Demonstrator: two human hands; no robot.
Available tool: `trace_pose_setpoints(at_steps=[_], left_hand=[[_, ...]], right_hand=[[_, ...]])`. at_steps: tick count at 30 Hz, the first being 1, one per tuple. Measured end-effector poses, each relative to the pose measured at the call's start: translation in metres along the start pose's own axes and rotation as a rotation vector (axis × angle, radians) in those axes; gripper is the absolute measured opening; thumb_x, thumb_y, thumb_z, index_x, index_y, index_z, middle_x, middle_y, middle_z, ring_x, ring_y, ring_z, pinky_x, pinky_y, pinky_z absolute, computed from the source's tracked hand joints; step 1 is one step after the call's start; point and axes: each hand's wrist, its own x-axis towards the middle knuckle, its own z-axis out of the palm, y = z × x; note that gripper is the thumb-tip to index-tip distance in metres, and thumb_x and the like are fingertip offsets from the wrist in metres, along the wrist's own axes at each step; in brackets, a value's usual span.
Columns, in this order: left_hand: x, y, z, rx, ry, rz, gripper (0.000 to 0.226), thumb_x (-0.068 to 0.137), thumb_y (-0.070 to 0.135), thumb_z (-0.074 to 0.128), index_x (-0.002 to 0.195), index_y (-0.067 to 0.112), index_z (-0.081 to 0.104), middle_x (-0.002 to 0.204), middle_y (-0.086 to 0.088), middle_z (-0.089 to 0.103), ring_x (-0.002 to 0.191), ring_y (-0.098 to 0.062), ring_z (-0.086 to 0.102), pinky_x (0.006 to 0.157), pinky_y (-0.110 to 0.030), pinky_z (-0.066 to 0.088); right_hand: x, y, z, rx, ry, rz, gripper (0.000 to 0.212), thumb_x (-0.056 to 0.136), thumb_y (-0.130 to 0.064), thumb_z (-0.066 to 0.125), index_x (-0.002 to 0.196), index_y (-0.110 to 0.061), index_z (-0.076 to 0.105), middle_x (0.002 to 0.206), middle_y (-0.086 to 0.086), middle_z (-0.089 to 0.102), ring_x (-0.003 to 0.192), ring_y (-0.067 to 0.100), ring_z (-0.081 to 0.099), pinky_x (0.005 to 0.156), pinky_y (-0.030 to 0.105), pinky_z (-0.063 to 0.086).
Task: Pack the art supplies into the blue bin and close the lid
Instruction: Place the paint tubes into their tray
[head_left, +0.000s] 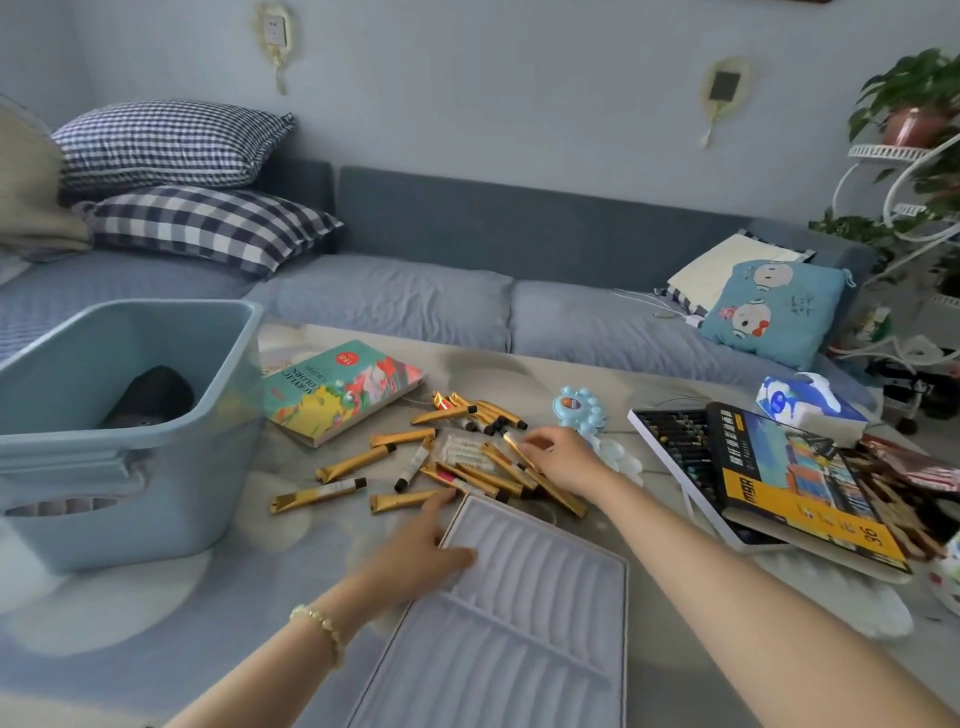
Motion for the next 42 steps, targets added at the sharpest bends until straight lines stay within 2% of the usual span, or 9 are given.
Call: trace_pose_setpoints(at_steps=[2, 5, 7, 10, 15, 19, 24, 35, 42], left_hand=[[-0.001, 0.0, 0.002, 0.017, 0.065, 0.038, 0.066, 0.09, 0.028, 0.06, 0.145, 0.038, 0.024, 0.136, 0.011, 0.043, 0.124, -0.016, 0.048, 0.099, -0.027, 0.038], [0.004, -0.006, -0.008, 0.103, 0.146, 0.049, 0.042, 0.089, 0.037, 0.059, 0.127, 0.039, 0.042, 0.104, 0.005, 0.066, 0.089, -0.015, 0.065, 0.08, -0.032, 0.052], [0.008, -0.011, -0.017, 0.288, 0.187, 0.058, 0.029, 0.087, 0.046, 0.059, 0.111, 0.035, 0.047, 0.078, 0.006, 0.062, 0.066, -0.009, 0.057, 0.062, -0.027, 0.048], [0.011, -0.011, -0.016, 0.291, 0.236, 0.102, 0.021, 0.089, 0.041, 0.059, 0.101, 0.028, 0.048, 0.076, 0.009, 0.057, 0.063, -0.004, 0.049, 0.055, -0.019, 0.037], [0.022, -0.009, -0.009, 0.202, 0.335, 0.077, 0.016, 0.09, 0.036, 0.059, 0.098, 0.027, 0.049, 0.083, 0.013, 0.058, 0.073, 0.0, 0.054, 0.056, -0.017, 0.04], [0.027, -0.01, -0.011, 0.297, 0.356, 0.116, 0.019, 0.088, 0.041, 0.06, 0.095, 0.025, 0.052, 0.077, 0.012, 0.057, 0.07, -0.004, 0.053, 0.053, -0.02, 0.037], [0.025, -0.023, -0.012, 0.383, 0.45, 0.221, 0.01, 0.093, 0.042, 0.053, 0.095, 0.033, 0.058, 0.074, 0.019, 0.052, 0.066, 0.004, 0.048, 0.053, -0.014, 0.029], [0.033, -0.037, -0.012, 0.281, 0.409, 0.31, 0.014, 0.094, 0.037, 0.051, 0.105, 0.033, 0.059, 0.09, 0.018, 0.065, 0.079, 0.003, 0.06, 0.065, -0.02, 0.046], [0.03, -0.034, -0.011, 0.221, 0.406, 0.259, 0.017, 0.097, 0.031, 0.045, 0.111, 0.035, 0.054, 0.086, 0.012, 0.065, 0.073, -0.003, 0.058, 0.059, -0.023, 0.044]], right_hand=[[0.006, -0.002, 0.013, -0.1, 0.009, -0.018, 0.038, 0.093, -0.032, 0.054, 0.128, -0.017, 0.054, 0.121, 0.002, 0.06, 0.109, 0.018, 0.056, 0.089, 0.029, 0.045], [0.014, -0.004, 0.026, -0.221, 0.004, -0.021, 0.042, 0.091, -0.032, 0.058, 0.13, -0.019, 0.05, 0.124, 0.003, 0.059, 0.111, 0.02, 0.056, 0.089, 0.031, 0.044], [0.017, -0.002, 0.031, -0.289, 0.012, -0.029, 0.04, 0.091, -0.03, 0.058, 0.129, -0.019, 0.05, 0.124, 0.004, 0.059, 0.111, 0.021, 0.056, 0.09, 0.033, 0.046], [0.021, 0.0, 0.035, -0.258, 0.087, -0.078, 0.038, 0.091, -0.025, 0.058, 0.128, -0.018, 0.051, 0.121, 0.005, 0.06, 0.106, 0.022, 0.057, 0.091, 0.036, 0.048], [-0.002, -0.015, 0.011, 0.252, 0.276, -0.208, 0.048, 0.09, -0.013, 0.061, 0.133, -0.027, 0.044, 0.095, 0.001, 0.059, 0.079, 0.014, 0.059, 0.071, 0.029, 0.054], [-0.041, -0.018, 0.016, 0.664, 0.071, -0.086, 0.039, 0.085, -0.009, 0.068, 0.118, -0.022, 0.052, 0.092, 0.009, 0.066, 0.066, 0.012, 0.066, 0.058, 0.026, 0.056], [-0.075, -0.021, 0.056, 0.78, -0.065, 0.026, 0.037, 0.081, -0.007, 0.071, 0.113, -0.013, 0.053, 0.08, 0.006, 0.067, 0.058, 0.009, 0.066, 0.054, 0.024, 0.056], [-0.073, -0.015, 0.081, 0.254, -0.095, -0.131, 0.027, 0.086, -0.033, 0.066, 0.111, -0.028, 0.058, 0.083, -0.002, 0.058, 0.067, 0.005, 0.053, 0.062, 0.016, 0.046], [-0.08, -0.014, 0.088, 0.009, -0.015, -0.309, 0.025, 0.089, -0.028, 0.062, 0.114, -0.027, 0.062, 0.087, -0.006, 0.057, 0.069, 0.003, 0.05, 0.064, 0.012, 0.043]])
